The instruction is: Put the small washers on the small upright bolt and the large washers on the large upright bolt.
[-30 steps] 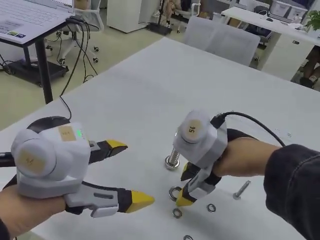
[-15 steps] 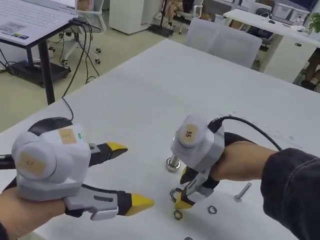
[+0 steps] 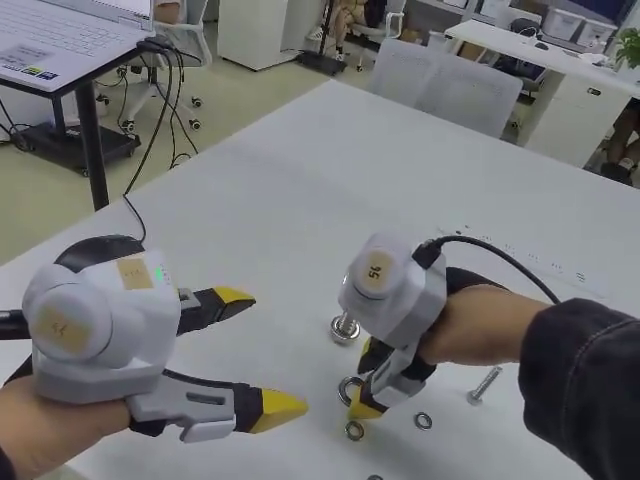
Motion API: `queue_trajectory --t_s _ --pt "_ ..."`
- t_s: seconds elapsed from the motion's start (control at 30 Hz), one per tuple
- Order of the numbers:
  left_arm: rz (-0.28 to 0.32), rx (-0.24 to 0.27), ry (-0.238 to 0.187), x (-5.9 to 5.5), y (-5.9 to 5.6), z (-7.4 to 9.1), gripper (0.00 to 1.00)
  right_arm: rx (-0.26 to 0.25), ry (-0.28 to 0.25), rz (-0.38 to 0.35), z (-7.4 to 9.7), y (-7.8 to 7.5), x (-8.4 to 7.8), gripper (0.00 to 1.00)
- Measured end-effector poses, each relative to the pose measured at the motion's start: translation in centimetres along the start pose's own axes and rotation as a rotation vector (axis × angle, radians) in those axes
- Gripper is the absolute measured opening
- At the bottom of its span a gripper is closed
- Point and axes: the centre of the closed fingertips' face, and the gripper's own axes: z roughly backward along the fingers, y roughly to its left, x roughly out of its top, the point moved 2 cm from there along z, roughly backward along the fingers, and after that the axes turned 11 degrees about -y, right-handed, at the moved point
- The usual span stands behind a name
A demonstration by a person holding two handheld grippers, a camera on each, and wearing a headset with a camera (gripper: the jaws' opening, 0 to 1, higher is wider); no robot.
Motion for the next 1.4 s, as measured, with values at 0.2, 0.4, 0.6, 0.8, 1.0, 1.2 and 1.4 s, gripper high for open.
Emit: queue_trajectory --t_s 0.2,0.4,0.6,0.8,1.0,1.2,1.4 --pt "0.001 0.0 0.0 0.01 -0.07 0.0 0.71 -0.005 -0.003 0.002 -0.01 -0.04 0.08 0.25" --pt "0.0 -0.001 0.0 0.04 -0.13 -0.1 0.7 -0.004 0.0 0.006 -0.02 -0.07 0.05 0.25" --pt "0.001 -0.003 0.0 -0.01 -0.16 -0.23 0.7 -0.006 0.002 0.007 -0.09 -0.08 0.03 0.25" --pt "0.001 -0.004 0.001 -0.06 -0.11 -0.26 0.7 -0.007 0.006 0.005 -0.08 -0.04 0.12 0.25" --pt "0.001 -0.005 0.004 -0.11 -0.13 -0.31 0.7 -0.007 0.006 0.005 -0.06 -0.07 0.12 0.24" --pt "-0.002 -0.007 0.005 -0.1 -0.15 -0.44 0.7 -0.01 0.006 0.005 -0.04 -0.12 0.09 0.24" --pt "-0.003 -0.006 0.003 -0.07 -0.09 -0.46 0.7 -0.016 0.006 0.002 -0.07 -0.17 0.08 0.24"
